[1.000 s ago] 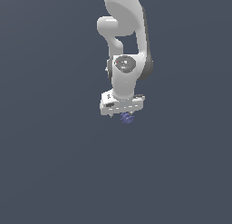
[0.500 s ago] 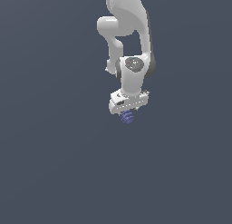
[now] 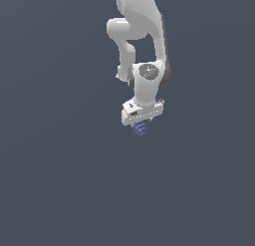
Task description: Pick up the object and move it to a goal position.
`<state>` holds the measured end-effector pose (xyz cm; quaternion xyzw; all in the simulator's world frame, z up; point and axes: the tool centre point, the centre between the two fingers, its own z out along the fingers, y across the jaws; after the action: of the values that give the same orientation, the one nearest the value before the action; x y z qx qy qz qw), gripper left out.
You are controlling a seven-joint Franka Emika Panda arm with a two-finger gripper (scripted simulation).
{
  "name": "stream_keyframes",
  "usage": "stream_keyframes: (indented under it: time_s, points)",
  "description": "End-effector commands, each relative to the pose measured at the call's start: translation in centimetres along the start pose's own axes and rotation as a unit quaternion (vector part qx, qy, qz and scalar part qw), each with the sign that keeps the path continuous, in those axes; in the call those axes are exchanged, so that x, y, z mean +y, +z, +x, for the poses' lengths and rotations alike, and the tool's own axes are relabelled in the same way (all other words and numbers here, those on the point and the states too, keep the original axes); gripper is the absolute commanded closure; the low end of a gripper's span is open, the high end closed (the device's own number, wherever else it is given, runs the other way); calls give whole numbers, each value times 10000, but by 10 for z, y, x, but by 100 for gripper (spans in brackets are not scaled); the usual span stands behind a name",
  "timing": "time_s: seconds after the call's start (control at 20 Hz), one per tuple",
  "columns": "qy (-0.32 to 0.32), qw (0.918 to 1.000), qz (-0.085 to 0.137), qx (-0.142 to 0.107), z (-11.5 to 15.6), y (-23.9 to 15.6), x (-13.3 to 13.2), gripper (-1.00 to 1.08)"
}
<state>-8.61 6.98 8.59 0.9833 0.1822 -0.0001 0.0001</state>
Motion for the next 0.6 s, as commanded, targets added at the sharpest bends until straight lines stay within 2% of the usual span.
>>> stream_keyframes:
  time_s: [0.0, 0.55]
  points:
    - [-5, 10000, 2, -3, -1, 7, 0, -92]
    - [-19, 10000, 2, 0, -1, 46, -1, -92]
